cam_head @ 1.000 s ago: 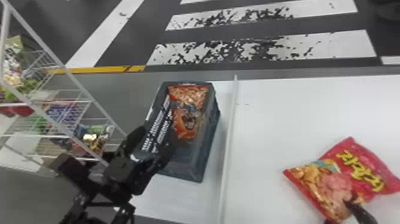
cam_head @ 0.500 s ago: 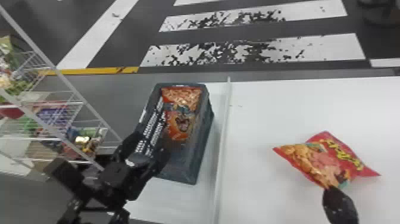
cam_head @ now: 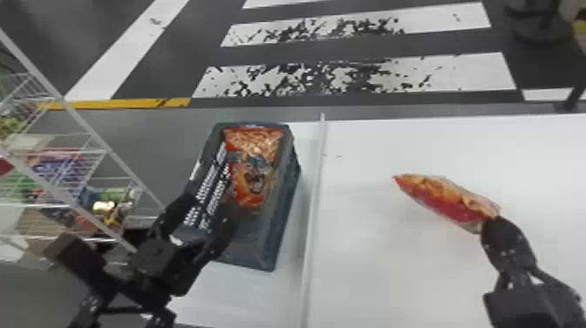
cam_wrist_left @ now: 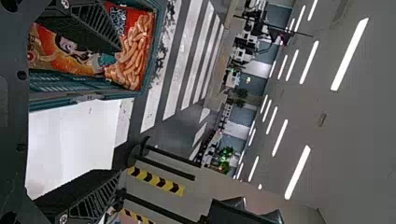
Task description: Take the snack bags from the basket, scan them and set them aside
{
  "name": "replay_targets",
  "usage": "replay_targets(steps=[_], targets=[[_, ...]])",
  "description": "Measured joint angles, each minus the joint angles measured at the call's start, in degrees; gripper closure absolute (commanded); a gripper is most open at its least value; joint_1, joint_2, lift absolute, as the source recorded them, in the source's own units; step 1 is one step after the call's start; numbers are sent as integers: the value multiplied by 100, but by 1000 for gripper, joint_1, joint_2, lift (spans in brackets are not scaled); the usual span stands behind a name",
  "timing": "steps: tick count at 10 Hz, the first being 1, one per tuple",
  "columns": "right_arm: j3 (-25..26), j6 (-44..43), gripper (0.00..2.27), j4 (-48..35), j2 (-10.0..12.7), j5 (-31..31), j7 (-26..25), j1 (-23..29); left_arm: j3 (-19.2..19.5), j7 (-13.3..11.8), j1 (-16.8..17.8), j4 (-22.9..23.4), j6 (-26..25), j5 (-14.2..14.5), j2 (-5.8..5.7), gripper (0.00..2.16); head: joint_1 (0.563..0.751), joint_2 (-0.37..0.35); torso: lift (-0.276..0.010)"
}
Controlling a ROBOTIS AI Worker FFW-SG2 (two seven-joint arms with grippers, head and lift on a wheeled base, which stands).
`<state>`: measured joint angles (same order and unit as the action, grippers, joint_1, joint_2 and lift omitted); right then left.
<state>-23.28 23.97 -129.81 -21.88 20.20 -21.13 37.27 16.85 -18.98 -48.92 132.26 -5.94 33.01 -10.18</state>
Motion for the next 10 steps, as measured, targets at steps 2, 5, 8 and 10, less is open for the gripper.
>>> replay_targets(steps=[2,5,8,10], targets=[[904,-12,2250,-522,254,-1839,719,17,-13,0,17,34,-63,-46,-1,70,695,172,-75],[2344,437,2250,-851,763,-5120,1289,77,-82,24,120,50,-227,-169,-11,70,695,135,-75],[3031,931,2250,-736,950,-6516,608,97,-141,8,196,69,-325,-183,-10,70,695,55,-75],[3253,1007,2250,-429,1067,-6505,326,99,-147,-3,232,48,-362,-184,-7,70,695,8,-75]])
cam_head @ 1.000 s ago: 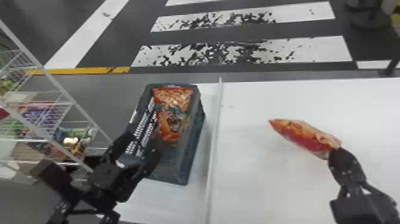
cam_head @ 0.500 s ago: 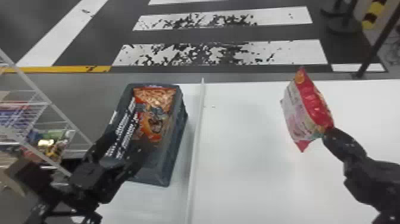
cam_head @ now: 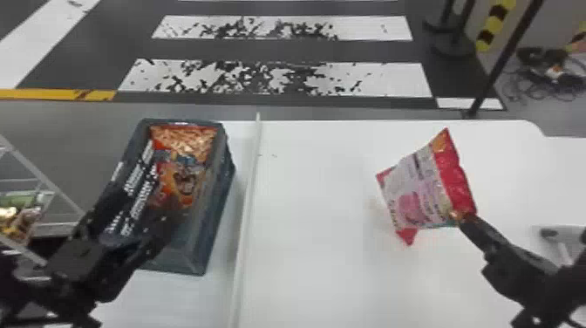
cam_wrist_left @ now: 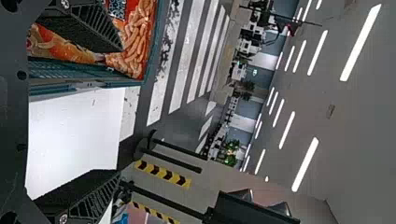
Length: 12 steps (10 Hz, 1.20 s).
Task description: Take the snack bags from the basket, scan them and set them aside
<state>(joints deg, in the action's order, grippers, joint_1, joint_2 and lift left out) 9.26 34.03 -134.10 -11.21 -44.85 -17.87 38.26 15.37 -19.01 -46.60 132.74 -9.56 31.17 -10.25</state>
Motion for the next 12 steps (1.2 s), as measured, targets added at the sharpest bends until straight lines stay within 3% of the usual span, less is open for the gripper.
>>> replay_targets(steps=[3,6,7,9,10,12], targets=[[240,51,2229,93,22,165,-636,15,-28,-17,30,-34,-12,1,5,70,695,-74,-75],[294,122,1625,162,-9,334,-1045,20,-41,-23,79,-84,-42,3,-17,70,695,-129,-75],[296,195,1524,206,-8,345,-1119,16,-43,-23,81,-94,-61,4,-38,70,695,-136,-75],[282,558,1565,315,92,448,-1243,-110,-43,-23,104,-94,-124,34,-106,70,695,-140,-75],[266,887,1858,377,189,527,-1356,-244,-43,-24,113,-95,-151,54,-140,70,695,-140,-75],[142,1345,1929,433,383,793,-1554,-356,-43,-88,127,-154,-165,92,-201,70,695,-132,-75]])
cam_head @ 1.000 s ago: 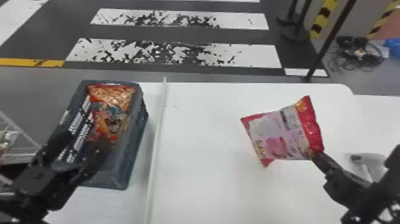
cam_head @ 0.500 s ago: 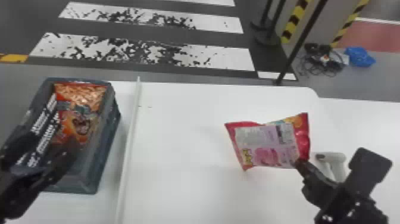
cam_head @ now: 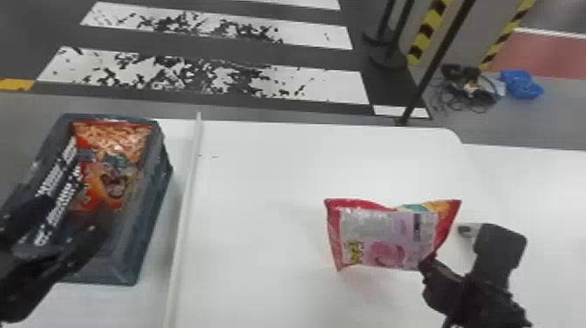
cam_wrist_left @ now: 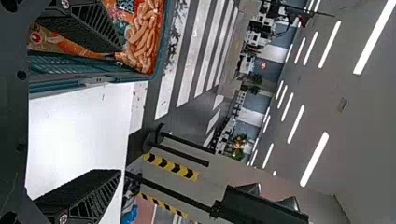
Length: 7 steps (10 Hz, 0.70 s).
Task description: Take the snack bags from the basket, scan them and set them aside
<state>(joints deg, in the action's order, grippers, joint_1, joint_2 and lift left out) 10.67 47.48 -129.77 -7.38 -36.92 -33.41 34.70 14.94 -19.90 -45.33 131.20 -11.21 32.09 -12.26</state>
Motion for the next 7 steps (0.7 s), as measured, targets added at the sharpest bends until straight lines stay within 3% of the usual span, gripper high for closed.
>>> replay_targets(steps=[1,2,3,4,7], targets=[[-93,52,1926,59,51,106,-79,4,0,-39,20,-40,0,19,-21,70,695,-128,-75],[-138,56,1673,113,65,163,-133,15,-5,-60,34,-69,0,29,-23,70,695,-126,-75],[-142,45,778,135,64,170,-119,25,-39,-67,66,-117,6,31,-10,70,695,-130,-75],[-122,33,110,97,40,143,-40,27,-93,-82,109,-198,15,10,17,70,695,-130,-75],[-16,161,2,64,-28,206,-33,-59,-254,-182,118,-249,17,-59,54,70,695,-170,-75]])
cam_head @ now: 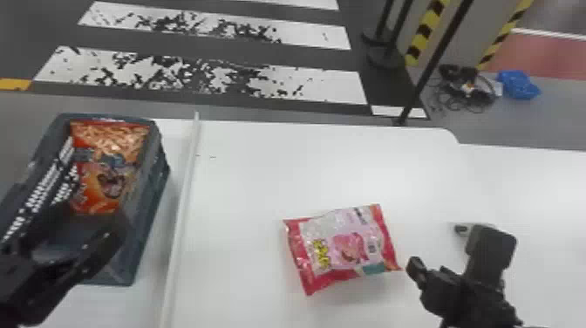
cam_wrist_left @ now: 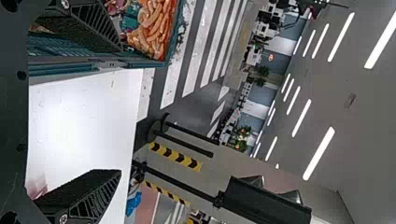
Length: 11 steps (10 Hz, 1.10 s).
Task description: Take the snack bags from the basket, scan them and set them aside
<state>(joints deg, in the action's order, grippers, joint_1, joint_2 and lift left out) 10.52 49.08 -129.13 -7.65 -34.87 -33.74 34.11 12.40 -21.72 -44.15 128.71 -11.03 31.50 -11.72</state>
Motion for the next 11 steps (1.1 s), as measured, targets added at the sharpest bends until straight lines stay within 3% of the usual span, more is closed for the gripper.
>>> replay_targets(steps=[2,3,6,7,8,9,11], targets=[[28,-29,66,95,-23,12,65,-54,-2,-26,-6,-21,0,-4,3,70,695,-187,-75],[30,-35,70,64,-37,-12,400,-54,-1,-19,-6,-28,6,-10,3,70,695,-166,-75],[56,-213,137,26,-52,127,2056,0,5,7,6,-17,34,-30,11,70,695,-81,-75],[78,-449,579,60,-52,278,2563,26,2,10,15,-12,35,-30,17,70,695,-65,-75],[135,-869,1625,163,-53,467,3130,17,-10,11,20,-2,35,-32,31,70,695,-61,-75],[239,-1128,2240,271,-53,571,3488,-31,-50,10,20,5,34,-67,40,70,695,-68,-75],[543,-1551,2246,760,-30,674,4534,-338,-154,12,9,48,34,-194,93,70,695,-100,-75]])
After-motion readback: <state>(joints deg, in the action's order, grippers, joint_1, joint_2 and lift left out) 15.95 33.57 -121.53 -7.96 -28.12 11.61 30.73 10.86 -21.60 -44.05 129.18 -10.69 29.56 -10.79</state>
